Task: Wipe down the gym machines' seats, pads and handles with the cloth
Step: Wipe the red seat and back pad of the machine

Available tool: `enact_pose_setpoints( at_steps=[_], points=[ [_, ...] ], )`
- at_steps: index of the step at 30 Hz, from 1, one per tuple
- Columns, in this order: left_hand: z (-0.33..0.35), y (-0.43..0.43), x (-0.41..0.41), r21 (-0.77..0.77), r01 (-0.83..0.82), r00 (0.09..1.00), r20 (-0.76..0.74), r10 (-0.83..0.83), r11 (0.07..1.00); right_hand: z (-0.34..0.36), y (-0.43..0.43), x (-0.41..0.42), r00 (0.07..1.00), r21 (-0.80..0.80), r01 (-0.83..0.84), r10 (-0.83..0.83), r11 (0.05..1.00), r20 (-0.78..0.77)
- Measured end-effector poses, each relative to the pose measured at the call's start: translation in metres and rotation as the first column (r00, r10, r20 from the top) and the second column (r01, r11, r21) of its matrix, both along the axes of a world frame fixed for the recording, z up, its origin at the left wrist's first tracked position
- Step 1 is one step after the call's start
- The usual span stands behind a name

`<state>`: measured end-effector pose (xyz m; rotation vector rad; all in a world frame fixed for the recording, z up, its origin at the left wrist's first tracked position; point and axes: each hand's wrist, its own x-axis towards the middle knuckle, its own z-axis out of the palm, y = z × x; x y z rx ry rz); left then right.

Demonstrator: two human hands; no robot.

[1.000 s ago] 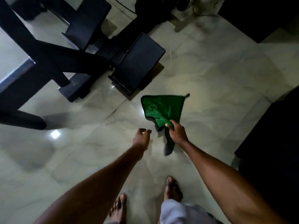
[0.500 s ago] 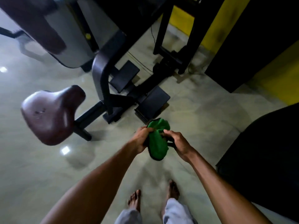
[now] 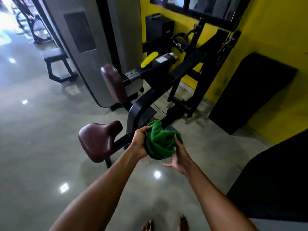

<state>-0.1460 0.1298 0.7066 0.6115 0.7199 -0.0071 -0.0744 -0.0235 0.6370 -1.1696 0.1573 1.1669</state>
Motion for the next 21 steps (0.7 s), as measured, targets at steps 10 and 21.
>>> enact_pose_setpoints(
  at_steps=[10,21],
  points=[
    [0.063,0.02,-0.103,0.115,-0.001,0.991,0.133,-0.015,0.993,0.073,0.033,-0.04,0.973,0.273,0.125,-0.172,0.954,0.155],
    [0.102,0.029,-0.16,0.368,-0.157,0.987,0.078,0.138,0.917,0.12,0.038,-0.069,0.879,0.198,-0.091,-0.015,0.976,0.477]
  ],
)
